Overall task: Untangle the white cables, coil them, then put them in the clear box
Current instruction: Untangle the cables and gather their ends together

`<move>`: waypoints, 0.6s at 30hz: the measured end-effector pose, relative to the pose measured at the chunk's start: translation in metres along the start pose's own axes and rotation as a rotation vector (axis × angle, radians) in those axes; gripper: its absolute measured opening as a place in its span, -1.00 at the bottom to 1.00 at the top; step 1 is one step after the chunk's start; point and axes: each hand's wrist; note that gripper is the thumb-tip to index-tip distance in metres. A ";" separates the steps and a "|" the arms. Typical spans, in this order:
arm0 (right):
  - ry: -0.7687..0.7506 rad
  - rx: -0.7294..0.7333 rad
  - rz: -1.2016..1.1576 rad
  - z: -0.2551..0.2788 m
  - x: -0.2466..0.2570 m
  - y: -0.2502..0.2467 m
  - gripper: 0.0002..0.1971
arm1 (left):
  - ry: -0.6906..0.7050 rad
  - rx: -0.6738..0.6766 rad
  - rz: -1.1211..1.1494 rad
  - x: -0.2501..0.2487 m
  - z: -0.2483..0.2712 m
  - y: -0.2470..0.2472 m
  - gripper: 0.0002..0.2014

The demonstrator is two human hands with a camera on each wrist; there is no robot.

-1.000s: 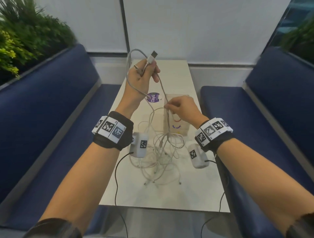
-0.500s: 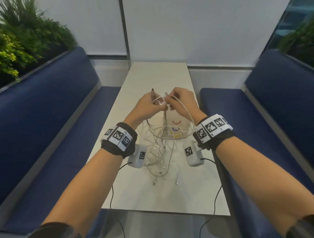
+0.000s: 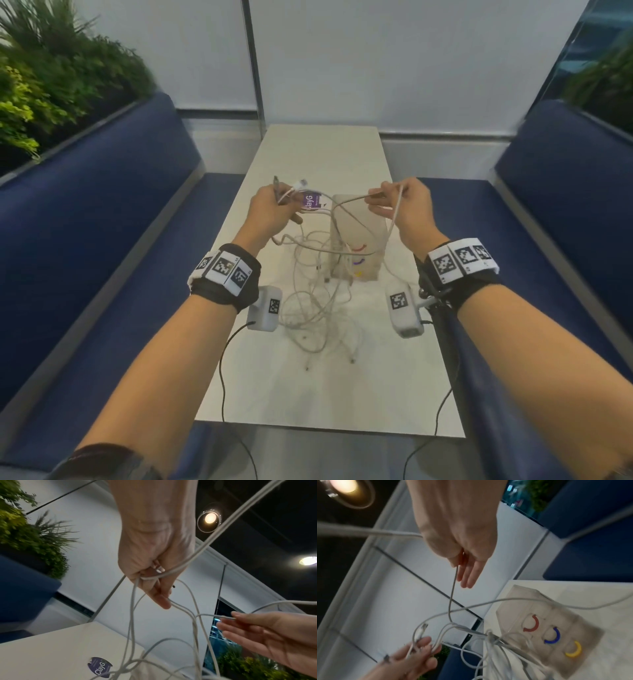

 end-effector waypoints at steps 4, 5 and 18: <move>0.027 0.026 -0.164 0.003 0.002 -0.001 -0.84 | -0.017 -0.075 -0.021 0.000 -0.002 0.003 -0.78; -0.017 -0.021 -0.126 0.005 0.002 0.000 -0.85 | -0.012 -0.084 -0.040 -0.001 -0.003 0.005 -0.82; -0.726 0.226 1.389 0.004 0.007 -0.010 -0.43 | -0.047 -0.209 -0.119 0.006 -0.011 0.003 -0.84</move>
Point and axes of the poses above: each hand's wrist, its own z-axis away from the middle knuckle, its own y-axis out of the palm, x = y × z, and after that the axes turned 11 degrees about -x, right-handed
